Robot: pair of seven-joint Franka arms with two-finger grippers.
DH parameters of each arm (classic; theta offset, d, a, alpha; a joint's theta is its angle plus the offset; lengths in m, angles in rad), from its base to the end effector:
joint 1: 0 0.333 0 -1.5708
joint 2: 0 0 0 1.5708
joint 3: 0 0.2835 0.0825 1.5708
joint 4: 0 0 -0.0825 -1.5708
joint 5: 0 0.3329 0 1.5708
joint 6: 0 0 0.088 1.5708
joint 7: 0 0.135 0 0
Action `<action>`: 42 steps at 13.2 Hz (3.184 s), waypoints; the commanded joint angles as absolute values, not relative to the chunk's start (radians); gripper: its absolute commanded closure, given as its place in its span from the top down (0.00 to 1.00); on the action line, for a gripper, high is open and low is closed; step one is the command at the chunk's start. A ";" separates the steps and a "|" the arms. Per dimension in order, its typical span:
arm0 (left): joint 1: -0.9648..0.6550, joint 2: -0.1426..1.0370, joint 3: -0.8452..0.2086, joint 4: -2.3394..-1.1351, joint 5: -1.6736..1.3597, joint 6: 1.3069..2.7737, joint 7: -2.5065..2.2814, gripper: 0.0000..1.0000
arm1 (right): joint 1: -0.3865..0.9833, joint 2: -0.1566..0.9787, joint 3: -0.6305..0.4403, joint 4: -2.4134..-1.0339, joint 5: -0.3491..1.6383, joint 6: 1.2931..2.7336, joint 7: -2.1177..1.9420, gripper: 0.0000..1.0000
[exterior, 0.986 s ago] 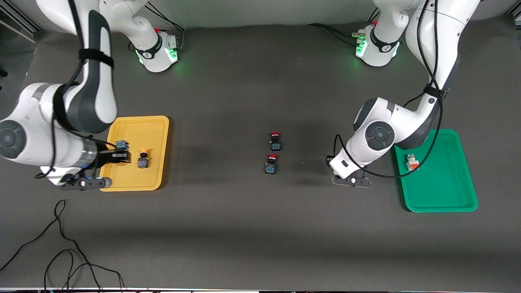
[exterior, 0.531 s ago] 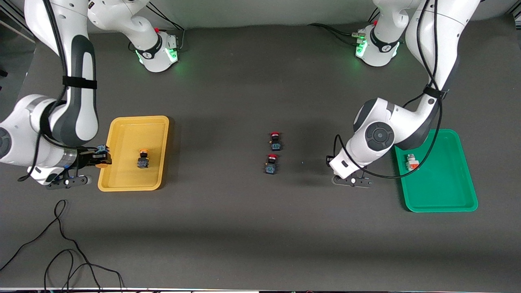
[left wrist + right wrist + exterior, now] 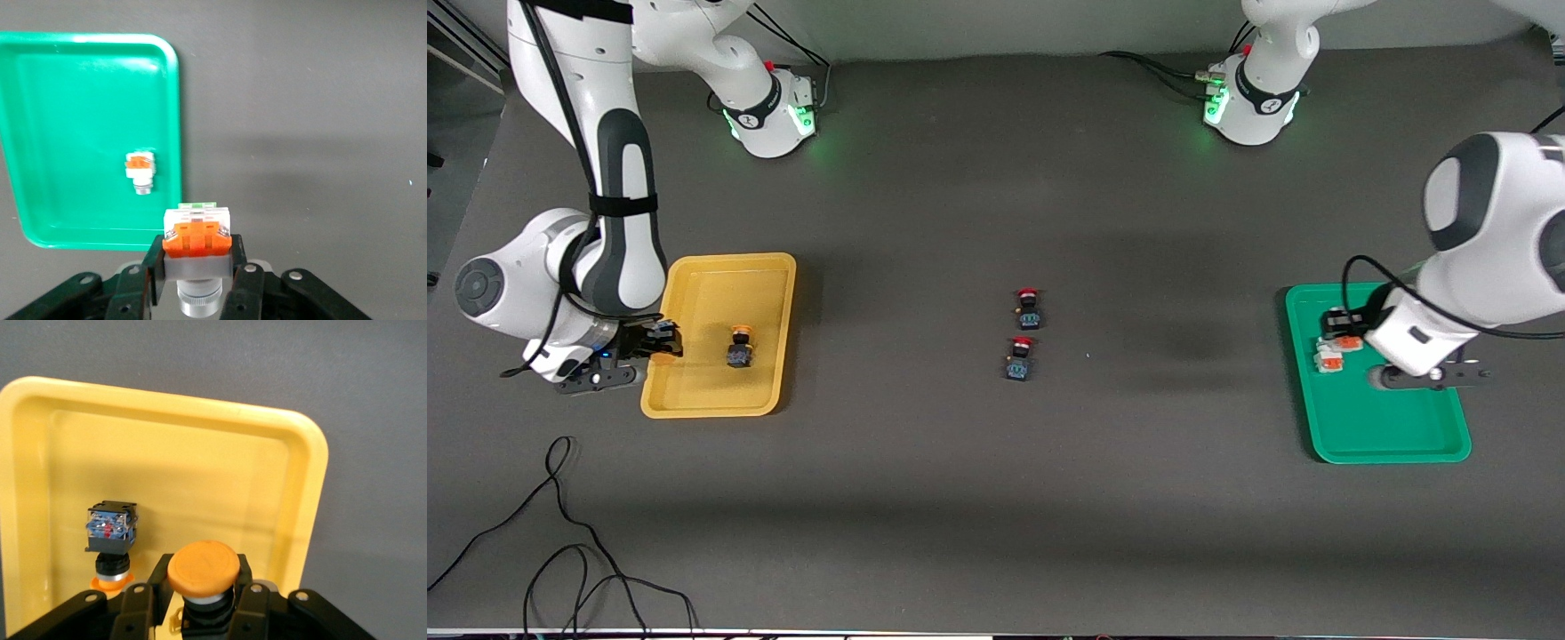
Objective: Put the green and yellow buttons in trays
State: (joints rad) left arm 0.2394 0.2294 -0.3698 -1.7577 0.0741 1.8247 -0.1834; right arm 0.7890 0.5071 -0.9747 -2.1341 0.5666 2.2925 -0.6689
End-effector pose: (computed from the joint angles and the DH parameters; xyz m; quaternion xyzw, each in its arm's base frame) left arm 0.5445 -0.0535 0.3913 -0.9972 -0.0159 0.0731 0.0052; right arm 0.5087 -0.0797 0.2359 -0.9977 -0.0626 0.0264 0.0059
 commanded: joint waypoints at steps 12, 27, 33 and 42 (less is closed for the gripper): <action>0.581 0.517 -0.364 -1.776 0.222 2.038 0.141 0.15 | 0.808 0.594 -0.919 -2.158 0.836 2.395 -0.810 1.00; 0.594 0.405 -0.425 -1.539 0.227 1.714 0.173 0.99 | 0.868 0.574 -1.212 -1.091 0.469 1.186 -0.081 1.00; 0.588 0.172 -0.583 -1.471 0.174 1.533 0.156 1.00 | 0.833 0.543 -1.230 -1.094 0.482 1.169 -0.103 1.00; 0.097 0.081 -0.198 -1.476 0.051 1.505 -0.011 1.00 | 0.847 0.535 -1.213 -1.111 0.472 1.167 -0.104 1.00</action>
State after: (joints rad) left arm 0.1928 0.1120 -0.3311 -1.4583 0.0970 1.5088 -0.0031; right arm 0.8384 0.5428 -1.2173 -1.1043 0.4870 1.1764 -0.1014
